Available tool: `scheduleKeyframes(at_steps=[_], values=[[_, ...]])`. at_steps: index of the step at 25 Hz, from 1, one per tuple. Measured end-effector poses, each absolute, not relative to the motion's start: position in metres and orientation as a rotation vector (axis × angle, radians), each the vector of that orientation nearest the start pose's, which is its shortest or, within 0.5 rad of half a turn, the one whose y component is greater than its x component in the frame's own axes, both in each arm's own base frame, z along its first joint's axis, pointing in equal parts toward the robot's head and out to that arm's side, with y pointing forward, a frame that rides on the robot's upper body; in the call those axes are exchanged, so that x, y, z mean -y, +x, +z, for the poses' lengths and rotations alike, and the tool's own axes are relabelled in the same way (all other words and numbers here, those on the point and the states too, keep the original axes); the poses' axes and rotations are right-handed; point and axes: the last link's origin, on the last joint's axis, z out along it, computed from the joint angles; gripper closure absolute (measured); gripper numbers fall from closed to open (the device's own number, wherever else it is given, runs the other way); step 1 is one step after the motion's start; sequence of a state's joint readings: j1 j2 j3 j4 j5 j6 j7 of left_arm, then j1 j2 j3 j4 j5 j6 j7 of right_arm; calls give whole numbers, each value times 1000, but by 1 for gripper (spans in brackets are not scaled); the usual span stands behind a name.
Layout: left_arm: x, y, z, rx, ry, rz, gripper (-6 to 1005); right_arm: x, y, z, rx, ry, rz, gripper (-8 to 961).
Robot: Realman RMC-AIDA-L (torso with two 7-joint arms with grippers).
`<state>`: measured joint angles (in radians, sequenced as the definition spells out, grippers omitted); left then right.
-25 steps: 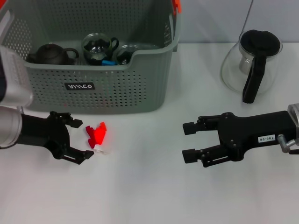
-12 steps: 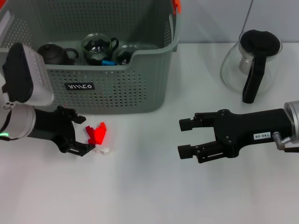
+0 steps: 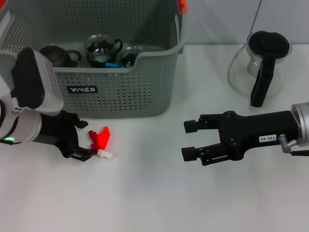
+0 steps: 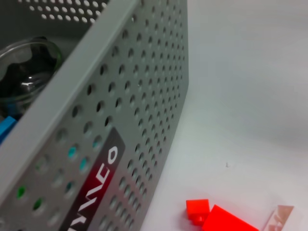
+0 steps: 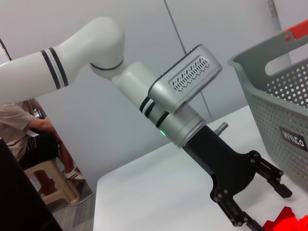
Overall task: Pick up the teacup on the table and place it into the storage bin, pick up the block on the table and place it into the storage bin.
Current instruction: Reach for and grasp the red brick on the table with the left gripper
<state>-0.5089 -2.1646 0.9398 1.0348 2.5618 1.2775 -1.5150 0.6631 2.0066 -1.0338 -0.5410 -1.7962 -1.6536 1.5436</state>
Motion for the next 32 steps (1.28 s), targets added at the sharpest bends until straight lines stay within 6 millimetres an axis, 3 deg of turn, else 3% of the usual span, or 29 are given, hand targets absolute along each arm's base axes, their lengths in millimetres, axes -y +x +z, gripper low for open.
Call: scheduleKeyframes(at_steps=[32], values=[[-360,-278,-15,271,-2728,348,237,-337,204,-16,-653,-3047,784,42]])
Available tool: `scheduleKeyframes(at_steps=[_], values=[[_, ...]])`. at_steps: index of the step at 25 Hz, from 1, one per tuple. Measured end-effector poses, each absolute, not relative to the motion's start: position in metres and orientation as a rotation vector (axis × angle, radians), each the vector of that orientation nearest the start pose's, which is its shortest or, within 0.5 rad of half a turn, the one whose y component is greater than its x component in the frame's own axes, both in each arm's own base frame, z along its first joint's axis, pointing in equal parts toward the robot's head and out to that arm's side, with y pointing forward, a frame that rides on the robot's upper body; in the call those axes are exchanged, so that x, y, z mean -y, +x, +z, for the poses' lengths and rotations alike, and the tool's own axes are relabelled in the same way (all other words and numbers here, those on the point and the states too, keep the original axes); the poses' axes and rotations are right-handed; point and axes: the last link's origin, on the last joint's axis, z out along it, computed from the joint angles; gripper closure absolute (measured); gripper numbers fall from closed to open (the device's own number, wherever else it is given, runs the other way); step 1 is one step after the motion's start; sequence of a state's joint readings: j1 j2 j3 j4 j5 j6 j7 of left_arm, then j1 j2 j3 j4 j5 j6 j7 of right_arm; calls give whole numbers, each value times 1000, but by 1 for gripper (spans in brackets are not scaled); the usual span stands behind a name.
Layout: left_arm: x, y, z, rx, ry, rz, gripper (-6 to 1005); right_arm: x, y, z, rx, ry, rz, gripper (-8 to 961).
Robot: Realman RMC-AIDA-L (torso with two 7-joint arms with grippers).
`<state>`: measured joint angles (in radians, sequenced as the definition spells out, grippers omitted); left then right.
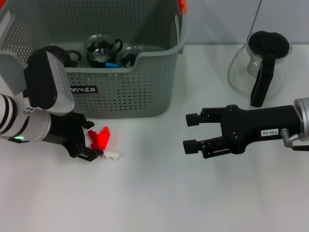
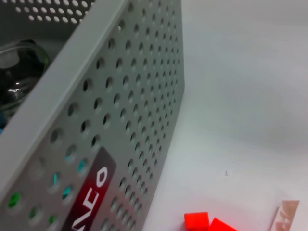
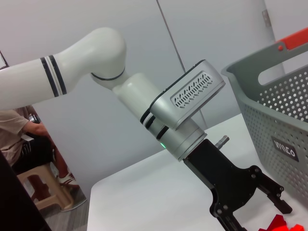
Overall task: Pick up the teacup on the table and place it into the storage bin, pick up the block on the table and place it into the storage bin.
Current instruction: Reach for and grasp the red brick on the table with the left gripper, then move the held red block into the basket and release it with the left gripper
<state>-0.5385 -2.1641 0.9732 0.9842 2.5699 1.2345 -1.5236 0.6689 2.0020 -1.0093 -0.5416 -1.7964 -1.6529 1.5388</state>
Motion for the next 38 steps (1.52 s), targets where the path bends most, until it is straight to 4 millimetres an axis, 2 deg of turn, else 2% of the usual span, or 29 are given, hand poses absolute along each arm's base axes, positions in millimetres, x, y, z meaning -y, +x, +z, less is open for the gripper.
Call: scheduleKeyframes(at_steps=[29,38], values=[[-360,-279,-20,287,-2742,420,297,-339,205,-14,-649,-3030,790,42],[-357,-272,-5,308,-2757,410,318,-339,205,-13,-646,-3028,790,42]])
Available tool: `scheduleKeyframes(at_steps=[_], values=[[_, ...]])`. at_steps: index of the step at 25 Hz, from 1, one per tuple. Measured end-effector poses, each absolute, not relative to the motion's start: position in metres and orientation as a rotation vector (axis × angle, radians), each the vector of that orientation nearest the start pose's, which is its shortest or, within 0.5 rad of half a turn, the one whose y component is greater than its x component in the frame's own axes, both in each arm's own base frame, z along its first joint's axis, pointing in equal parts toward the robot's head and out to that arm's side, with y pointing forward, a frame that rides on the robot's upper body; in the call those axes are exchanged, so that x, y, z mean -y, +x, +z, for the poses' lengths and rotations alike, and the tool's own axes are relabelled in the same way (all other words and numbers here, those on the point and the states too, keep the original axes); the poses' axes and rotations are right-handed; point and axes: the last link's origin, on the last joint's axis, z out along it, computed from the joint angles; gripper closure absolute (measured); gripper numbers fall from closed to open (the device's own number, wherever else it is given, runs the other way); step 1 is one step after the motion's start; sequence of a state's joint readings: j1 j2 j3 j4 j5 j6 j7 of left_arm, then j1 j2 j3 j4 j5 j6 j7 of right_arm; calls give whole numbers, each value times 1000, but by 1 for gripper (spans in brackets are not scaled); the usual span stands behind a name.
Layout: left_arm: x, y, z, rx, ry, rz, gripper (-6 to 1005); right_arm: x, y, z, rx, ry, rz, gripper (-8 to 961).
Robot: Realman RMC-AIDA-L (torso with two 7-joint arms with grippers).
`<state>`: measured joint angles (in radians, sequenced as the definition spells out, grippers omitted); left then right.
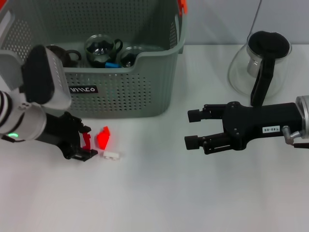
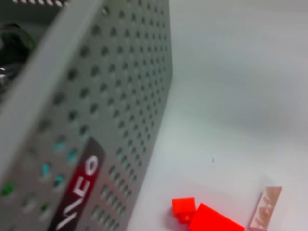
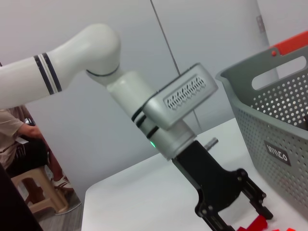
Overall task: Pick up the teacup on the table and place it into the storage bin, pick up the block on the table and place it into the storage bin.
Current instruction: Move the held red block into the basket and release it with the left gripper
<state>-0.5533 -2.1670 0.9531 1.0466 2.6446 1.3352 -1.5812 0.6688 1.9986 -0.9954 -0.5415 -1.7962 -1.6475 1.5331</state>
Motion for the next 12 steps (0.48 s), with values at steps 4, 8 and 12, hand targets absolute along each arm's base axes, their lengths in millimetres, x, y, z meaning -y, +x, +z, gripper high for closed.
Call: scheduleKeyframes(at_steps=[4,8,12], values=[[-350,-259,15,334,-2782,308,338,-340,205,-12,-643,-3028,788,41],[-336,-242,40,381,-2836,146,356,-340,205,-12,-629,-3027,787,40],[-325,-225,64,441,-2884,-57,357,-339,205,-12,-625,-3032,790,40]])
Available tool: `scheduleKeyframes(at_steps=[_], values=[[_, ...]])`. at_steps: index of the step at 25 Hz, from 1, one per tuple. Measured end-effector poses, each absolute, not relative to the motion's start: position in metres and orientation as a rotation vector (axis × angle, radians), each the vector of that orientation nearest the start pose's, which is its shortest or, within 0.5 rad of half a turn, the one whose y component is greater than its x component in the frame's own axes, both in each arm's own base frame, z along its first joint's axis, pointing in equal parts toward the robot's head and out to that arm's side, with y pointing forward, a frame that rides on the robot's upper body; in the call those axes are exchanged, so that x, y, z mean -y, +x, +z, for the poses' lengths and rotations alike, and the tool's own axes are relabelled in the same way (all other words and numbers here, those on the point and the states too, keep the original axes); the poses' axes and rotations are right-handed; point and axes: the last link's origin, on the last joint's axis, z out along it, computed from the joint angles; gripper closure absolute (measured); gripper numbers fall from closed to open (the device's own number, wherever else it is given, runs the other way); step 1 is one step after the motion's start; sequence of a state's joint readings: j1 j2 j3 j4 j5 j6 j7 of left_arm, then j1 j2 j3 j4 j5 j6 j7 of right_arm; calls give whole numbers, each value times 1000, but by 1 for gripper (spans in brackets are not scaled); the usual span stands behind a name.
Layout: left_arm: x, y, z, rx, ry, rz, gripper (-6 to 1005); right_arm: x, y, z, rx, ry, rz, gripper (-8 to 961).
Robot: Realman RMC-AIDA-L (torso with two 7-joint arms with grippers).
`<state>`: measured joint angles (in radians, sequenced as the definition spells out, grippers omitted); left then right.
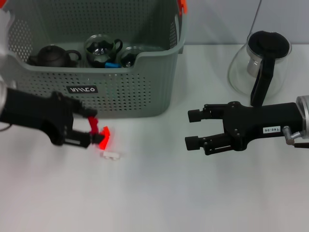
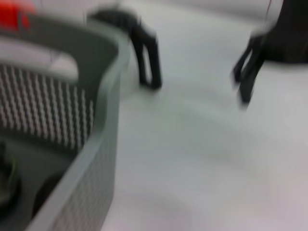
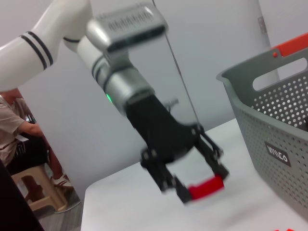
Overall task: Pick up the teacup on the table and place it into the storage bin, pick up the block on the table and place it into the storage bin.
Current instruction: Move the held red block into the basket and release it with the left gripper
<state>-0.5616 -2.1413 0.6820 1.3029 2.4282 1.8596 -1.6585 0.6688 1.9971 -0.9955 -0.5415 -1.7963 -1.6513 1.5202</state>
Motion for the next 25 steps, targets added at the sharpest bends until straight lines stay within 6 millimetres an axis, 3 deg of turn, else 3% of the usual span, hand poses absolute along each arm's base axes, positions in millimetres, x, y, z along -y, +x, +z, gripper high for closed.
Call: scheduleKeyframes(at_steps=[6,9,14,19,25], values=[[-338,-202,115,552,-2758,-436,357,-338,205,-13,-623,-3039,792,39],[-367,-195,147,685,-2546,-557,357,-337,205,-14,-624,-3044,791,39],[-393,-197,158,767,-2396,-552,358,-334,208,-15,-636,-3043,789,41],[-419,-204,155,842,-2262,-498,322,-333,209,-15,-640,-3043,787,42],[-423,-202,158,847,-2206,-483,251,-333,209,-14,-640,-3045,794,41]])
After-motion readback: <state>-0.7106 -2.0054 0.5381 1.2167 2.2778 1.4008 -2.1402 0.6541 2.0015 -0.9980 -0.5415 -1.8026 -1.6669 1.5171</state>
